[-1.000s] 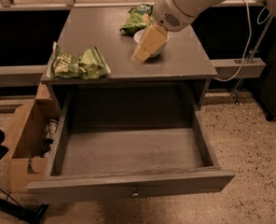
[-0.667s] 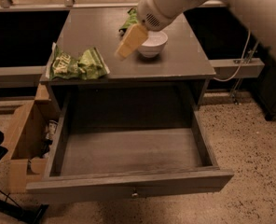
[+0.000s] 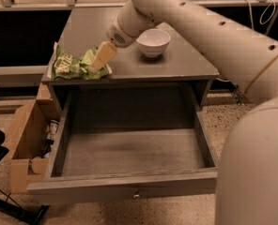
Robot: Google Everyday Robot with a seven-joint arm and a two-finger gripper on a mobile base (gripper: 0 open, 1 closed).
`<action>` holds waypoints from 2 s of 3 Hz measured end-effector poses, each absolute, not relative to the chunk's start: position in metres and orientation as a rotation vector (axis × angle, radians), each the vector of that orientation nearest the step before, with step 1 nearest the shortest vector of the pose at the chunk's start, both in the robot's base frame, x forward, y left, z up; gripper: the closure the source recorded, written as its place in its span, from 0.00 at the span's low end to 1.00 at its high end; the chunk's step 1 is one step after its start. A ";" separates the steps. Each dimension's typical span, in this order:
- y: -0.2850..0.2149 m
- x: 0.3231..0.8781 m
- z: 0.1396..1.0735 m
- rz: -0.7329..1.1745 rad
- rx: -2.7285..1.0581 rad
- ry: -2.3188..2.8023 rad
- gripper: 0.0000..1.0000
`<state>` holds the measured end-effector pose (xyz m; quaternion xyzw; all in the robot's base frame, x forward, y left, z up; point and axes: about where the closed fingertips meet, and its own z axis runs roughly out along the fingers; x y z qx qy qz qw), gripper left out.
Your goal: Place green jalapeno chip bag into top drawer
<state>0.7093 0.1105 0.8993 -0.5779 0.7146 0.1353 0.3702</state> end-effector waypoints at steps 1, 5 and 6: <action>0.143 0.719 0.865 0.387 -1.510 1.833 0.00; 0.196 0.705 0.890 0.512 -1.491 1.615 0.84; 0.156 0.692 0.912 0.415 -1.433 1.652 1.00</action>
Offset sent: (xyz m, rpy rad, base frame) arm 0.0057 0.0965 -0.0526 0.1373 0.0178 0.1290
